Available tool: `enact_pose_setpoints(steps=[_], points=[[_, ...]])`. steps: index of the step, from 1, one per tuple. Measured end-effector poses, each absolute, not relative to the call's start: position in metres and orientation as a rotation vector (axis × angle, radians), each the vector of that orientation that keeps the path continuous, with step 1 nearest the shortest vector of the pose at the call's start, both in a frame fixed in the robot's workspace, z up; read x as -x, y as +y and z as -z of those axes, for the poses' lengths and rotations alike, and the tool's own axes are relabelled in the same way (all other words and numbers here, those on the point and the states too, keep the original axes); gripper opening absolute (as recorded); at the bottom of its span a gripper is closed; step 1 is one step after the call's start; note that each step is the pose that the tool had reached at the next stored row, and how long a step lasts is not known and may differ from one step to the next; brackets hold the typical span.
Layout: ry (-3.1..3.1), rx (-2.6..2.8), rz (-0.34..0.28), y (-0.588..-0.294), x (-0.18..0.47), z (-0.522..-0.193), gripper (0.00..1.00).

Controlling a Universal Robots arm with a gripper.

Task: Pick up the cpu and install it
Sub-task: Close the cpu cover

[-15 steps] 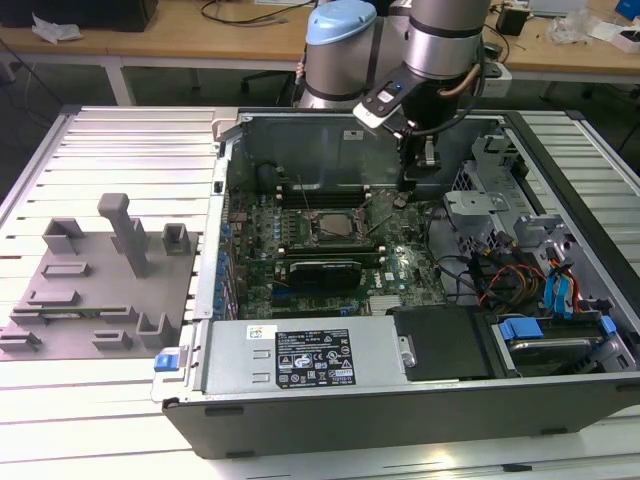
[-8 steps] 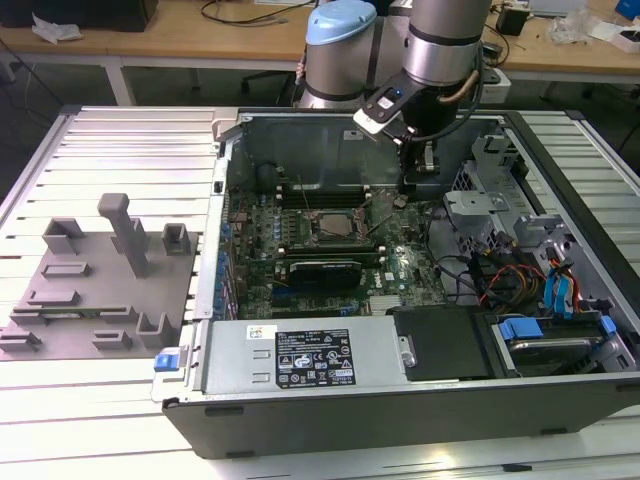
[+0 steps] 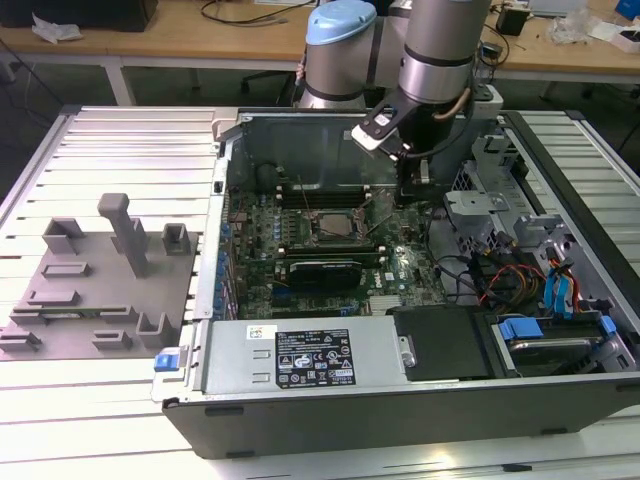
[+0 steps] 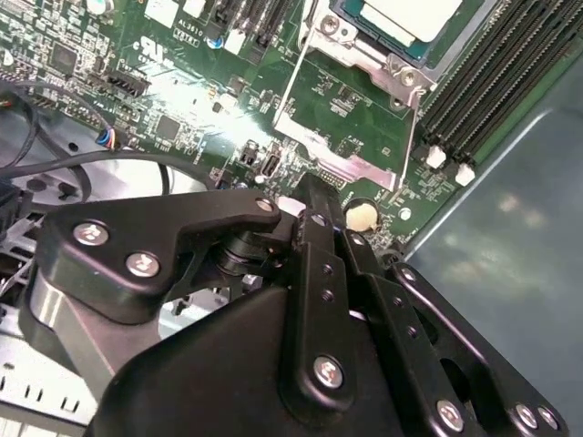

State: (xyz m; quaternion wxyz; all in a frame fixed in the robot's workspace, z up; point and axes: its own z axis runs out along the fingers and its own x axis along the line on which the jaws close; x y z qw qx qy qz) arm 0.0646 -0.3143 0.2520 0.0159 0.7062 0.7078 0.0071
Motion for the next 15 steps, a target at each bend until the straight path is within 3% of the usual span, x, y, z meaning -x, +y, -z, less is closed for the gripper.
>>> enact_pose_setpoints(steps=[15], points=[[2.201,-2.197,-0.022,-0.314,-0.051,-0.246,0.11]])
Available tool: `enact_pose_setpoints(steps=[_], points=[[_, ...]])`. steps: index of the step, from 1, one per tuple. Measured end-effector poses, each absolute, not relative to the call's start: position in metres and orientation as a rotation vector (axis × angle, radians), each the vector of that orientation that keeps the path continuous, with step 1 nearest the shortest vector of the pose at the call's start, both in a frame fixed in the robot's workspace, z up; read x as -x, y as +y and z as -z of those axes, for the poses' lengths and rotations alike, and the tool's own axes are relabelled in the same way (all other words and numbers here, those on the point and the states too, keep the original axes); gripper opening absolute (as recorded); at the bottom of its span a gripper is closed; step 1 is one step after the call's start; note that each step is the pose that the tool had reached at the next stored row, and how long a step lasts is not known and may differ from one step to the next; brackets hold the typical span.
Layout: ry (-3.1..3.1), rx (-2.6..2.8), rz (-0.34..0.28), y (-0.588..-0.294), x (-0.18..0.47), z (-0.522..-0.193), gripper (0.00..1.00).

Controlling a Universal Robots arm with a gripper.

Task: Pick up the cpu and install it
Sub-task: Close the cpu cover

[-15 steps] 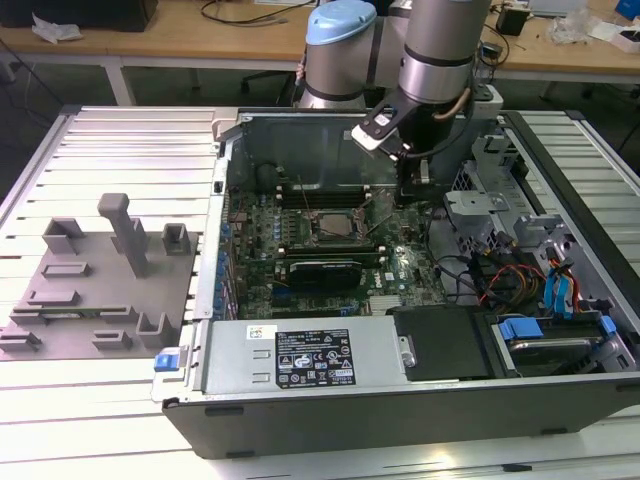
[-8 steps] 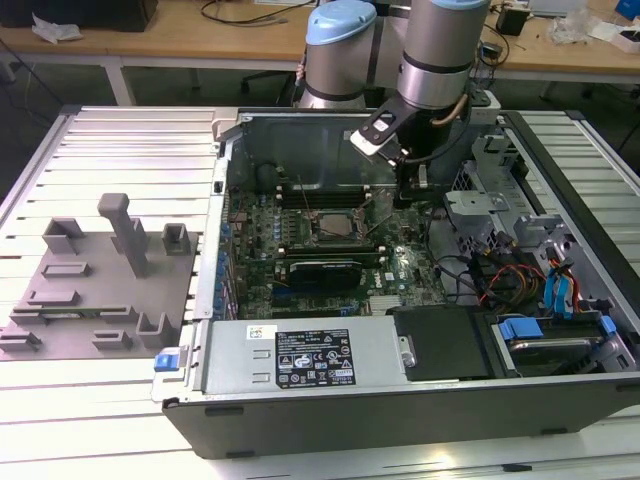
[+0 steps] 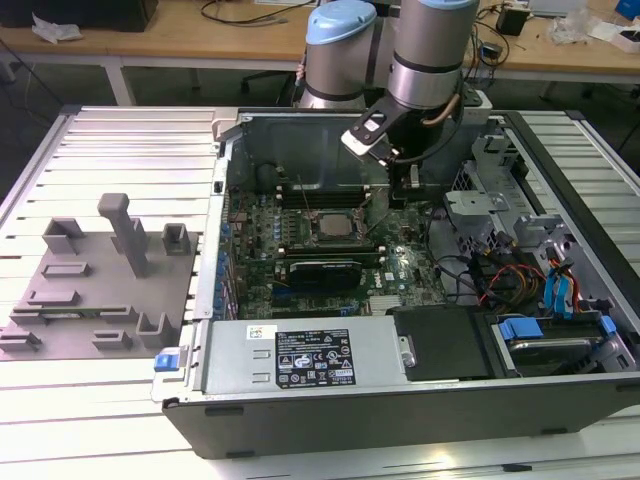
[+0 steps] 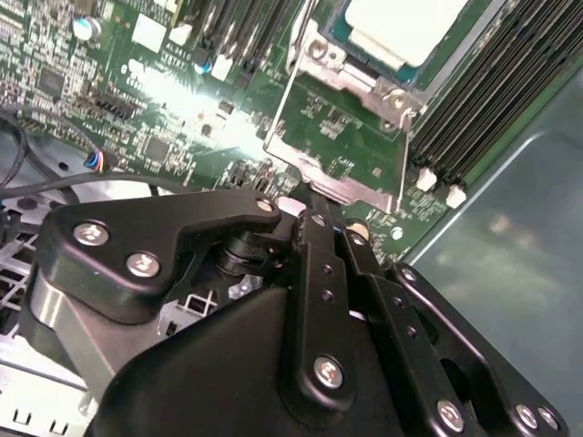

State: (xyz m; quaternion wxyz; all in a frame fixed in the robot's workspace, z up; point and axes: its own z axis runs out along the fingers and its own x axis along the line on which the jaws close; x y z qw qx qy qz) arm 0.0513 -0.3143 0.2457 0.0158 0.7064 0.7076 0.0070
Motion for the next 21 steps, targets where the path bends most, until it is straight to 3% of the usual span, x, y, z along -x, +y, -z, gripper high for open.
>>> enact_pose_setpoints(steps=[19,21], points=[[2.189,-2.209,-0.021,-0.314,-0.007,-0.246,0.11],[2.2,-2.221,0.004,-0.314,-0.007,-0.245,0.11]])
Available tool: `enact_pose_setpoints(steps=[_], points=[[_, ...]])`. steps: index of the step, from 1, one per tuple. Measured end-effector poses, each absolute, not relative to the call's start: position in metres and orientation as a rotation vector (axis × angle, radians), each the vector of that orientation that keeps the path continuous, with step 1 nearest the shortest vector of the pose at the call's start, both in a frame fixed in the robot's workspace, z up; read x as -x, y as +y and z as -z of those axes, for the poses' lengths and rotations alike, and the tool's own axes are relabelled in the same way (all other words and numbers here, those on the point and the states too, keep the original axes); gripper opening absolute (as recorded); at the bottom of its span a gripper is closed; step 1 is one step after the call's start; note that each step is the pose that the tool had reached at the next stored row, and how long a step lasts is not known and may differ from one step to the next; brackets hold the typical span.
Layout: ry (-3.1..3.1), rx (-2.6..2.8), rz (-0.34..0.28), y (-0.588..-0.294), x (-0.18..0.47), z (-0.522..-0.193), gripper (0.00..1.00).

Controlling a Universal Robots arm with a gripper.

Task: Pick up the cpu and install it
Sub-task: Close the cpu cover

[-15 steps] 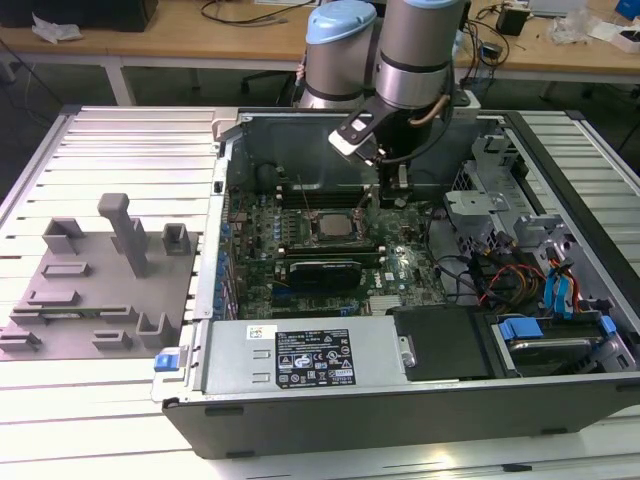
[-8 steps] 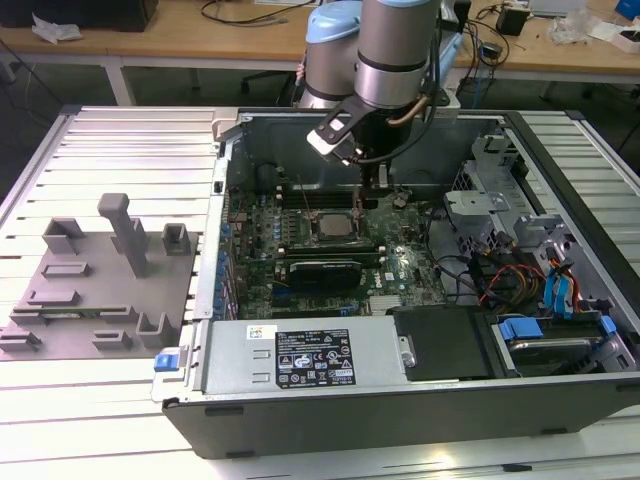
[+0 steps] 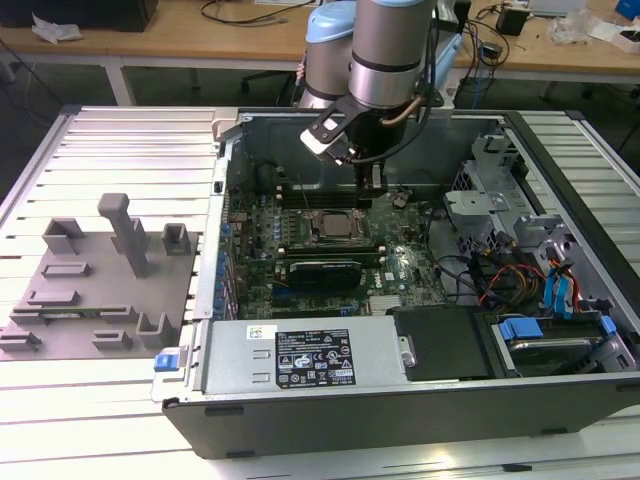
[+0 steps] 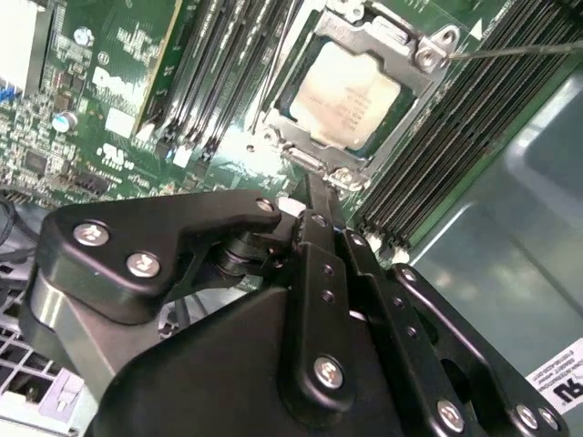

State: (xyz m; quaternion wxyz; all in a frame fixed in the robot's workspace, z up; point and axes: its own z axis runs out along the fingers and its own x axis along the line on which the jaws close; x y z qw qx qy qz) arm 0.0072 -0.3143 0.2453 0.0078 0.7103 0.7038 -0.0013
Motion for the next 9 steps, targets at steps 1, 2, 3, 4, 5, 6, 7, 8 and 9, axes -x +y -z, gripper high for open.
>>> enact_pose_setpoints(steps=[1,2,3,4,5,6,7,8,9], points=[[2.208,-2.228,0.022,-0.314,-0.007,-0.245,0.11],[2.209,-2.229,0.024,-0.314,-0.007,-0.245,0.11],[2.209,-2.229,0.024,-0.314,-0.007,-0.245,0.11],[2.209,-2.229,0.025,-0.314,-0.007,-0.245,0.11],[2.209,-2.229,0.023,-0.314,-0.007,-0.245,0.11],[2.209,-2.229,0.02,-0.314,-0.006,-0.245,0.11],[2.208,-2.228,0.007,-0.314,-0.003,-0.244,0.11],[2.207,-2.227,0.001,-0.315,0.0,-0.243,0.11],[2.205,-2.225,-0.006,-0.315,0.003,-0.242,0.11]])
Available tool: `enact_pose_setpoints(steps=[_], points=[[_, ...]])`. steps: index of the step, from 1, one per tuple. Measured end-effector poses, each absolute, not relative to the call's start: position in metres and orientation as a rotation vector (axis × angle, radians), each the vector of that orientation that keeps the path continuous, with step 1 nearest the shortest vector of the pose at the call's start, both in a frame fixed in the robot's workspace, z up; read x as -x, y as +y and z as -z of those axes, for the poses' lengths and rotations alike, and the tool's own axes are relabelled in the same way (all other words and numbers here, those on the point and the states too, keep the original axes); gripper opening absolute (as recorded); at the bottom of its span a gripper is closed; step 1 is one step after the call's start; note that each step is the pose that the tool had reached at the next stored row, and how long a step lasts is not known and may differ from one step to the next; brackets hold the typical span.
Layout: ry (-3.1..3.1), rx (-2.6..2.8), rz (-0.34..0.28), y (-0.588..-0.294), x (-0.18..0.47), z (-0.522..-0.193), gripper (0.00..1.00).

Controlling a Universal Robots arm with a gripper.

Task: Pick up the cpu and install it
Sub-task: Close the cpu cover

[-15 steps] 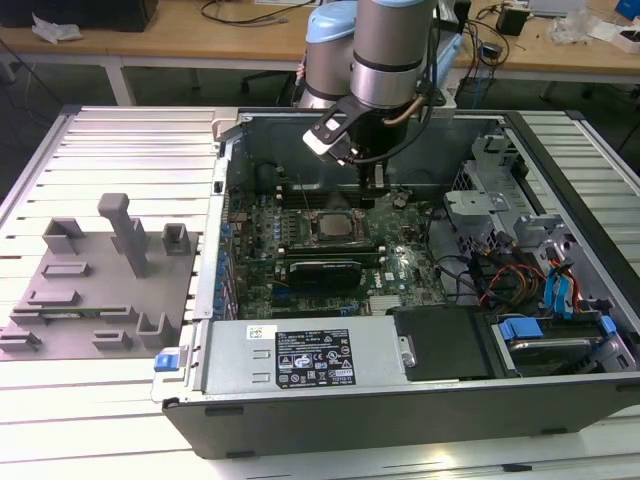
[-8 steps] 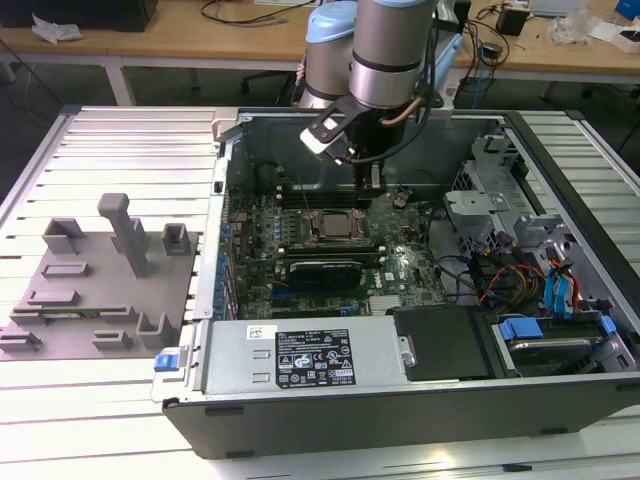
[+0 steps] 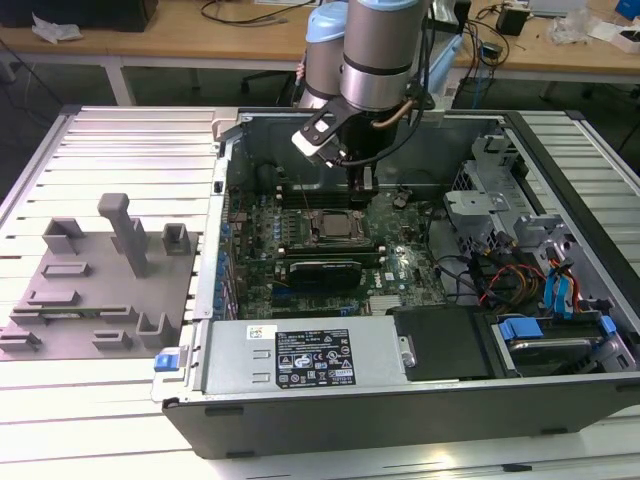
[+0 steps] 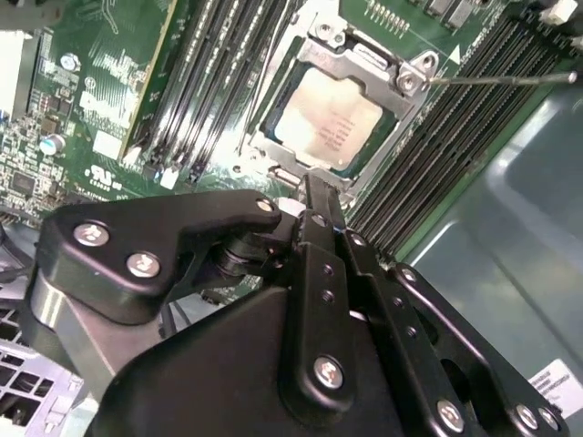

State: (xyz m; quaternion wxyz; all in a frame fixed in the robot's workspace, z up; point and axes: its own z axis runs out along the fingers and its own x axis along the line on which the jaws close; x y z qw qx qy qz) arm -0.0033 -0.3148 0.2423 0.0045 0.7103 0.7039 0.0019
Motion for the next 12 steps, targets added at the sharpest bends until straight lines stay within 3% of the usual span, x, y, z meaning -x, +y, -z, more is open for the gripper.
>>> enact_pose_setpoints(steps=[12], points=[[2.226,-2.196,-0.028,-0.3154,0.0113,-0.2387,0.11]])
